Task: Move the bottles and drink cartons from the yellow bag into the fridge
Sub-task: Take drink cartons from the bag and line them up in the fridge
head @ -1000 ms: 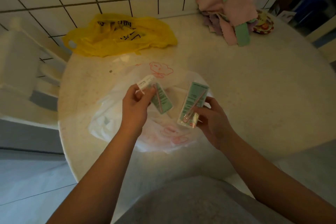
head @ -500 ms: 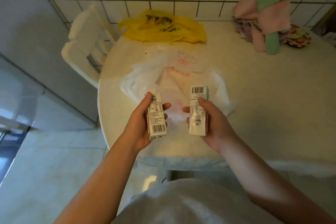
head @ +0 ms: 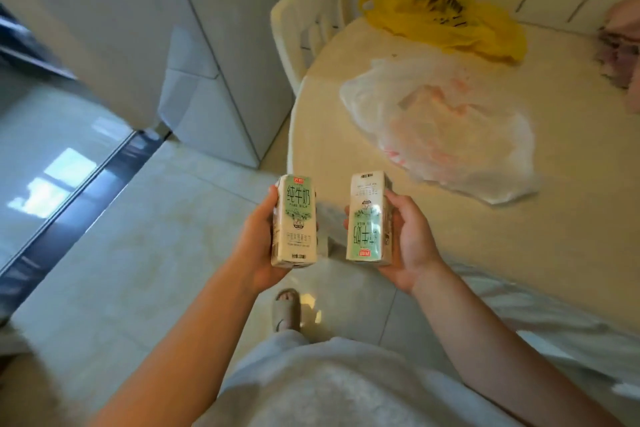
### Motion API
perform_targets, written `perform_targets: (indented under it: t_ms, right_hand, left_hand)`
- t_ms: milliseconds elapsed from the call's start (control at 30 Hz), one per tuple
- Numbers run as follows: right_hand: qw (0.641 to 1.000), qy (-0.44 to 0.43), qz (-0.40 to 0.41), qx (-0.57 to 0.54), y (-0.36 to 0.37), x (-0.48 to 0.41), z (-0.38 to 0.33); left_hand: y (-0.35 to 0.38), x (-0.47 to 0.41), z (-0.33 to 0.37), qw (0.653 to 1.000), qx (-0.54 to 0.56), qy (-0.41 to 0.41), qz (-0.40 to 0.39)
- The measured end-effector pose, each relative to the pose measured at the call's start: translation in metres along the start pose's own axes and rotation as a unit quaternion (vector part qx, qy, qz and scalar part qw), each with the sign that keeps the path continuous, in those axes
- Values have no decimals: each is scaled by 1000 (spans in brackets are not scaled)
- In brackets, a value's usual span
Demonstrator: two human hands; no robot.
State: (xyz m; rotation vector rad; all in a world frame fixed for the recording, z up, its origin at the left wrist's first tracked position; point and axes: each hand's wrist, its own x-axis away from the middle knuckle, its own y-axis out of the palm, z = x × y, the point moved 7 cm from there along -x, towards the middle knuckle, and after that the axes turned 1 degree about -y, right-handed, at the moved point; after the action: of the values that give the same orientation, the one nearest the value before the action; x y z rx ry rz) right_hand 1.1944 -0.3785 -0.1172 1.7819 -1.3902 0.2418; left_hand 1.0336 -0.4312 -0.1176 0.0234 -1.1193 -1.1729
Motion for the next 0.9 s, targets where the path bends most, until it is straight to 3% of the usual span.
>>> perform_targets:
  t_ms: [367, 667, 900]
  right_hand:
    - [961, 42, -28, 272, 168, -25, 132]
    - [953, 44, -4, 298, 340, -55, 268]
    - [967, 172, -50, 182, 458, -67, 347]
  left_hand:
    - [-186, 109, 56, 988, 92, 88, 88]
    - [-404, 211, 129, 951, 159, 130, 231]
    - [-503, 250, 180, 921, 209, 156, 289]
